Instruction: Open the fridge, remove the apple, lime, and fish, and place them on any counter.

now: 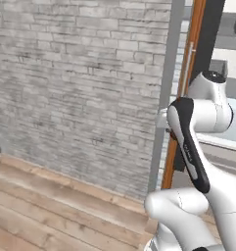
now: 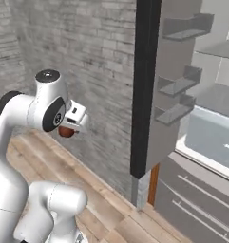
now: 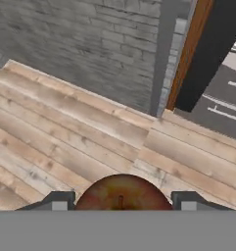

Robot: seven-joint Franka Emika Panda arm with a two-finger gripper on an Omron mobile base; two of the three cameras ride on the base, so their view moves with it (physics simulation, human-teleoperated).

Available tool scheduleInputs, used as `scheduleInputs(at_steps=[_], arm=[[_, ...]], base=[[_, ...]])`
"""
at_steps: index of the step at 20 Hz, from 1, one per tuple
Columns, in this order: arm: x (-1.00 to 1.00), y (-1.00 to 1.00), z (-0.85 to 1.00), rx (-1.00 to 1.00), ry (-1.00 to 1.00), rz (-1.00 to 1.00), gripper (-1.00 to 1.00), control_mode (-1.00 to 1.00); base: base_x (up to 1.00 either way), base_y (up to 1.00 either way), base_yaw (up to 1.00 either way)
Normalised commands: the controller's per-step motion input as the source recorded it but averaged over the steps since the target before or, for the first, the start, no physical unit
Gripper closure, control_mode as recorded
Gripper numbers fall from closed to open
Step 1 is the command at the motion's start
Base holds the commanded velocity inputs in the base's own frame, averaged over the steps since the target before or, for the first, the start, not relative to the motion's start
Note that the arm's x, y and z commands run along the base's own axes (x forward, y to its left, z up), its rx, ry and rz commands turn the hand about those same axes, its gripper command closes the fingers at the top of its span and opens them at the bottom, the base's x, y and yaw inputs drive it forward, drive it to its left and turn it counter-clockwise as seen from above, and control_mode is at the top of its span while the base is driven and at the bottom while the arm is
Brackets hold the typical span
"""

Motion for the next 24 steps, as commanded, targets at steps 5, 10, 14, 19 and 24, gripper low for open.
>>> scheduleInputs(at_steps=[5,10,14,19,24], arm=[[0.0,0.0,0.0,0.0,0.0,0.0,1.0,1.0],[0.0,0.0,0.0,0.0,0.0,0.0,1.0,1.0],[0.0,0.0,0.0,0.0,0.0,0.0,1.0,1.0],[0.0,0.0,0.0,0.0,0.0,0.0,1.0,1.0],[0.0,0.0,0.0,0.0,0.0,0.0,1.0,1.0]], base=[[-0.4,0.31,0.84],[-0.45,0.36,0.77],[-0.52,0.36,0.73],[-0.6,0.27,0.6],[-0.87,0.09,0.54]])
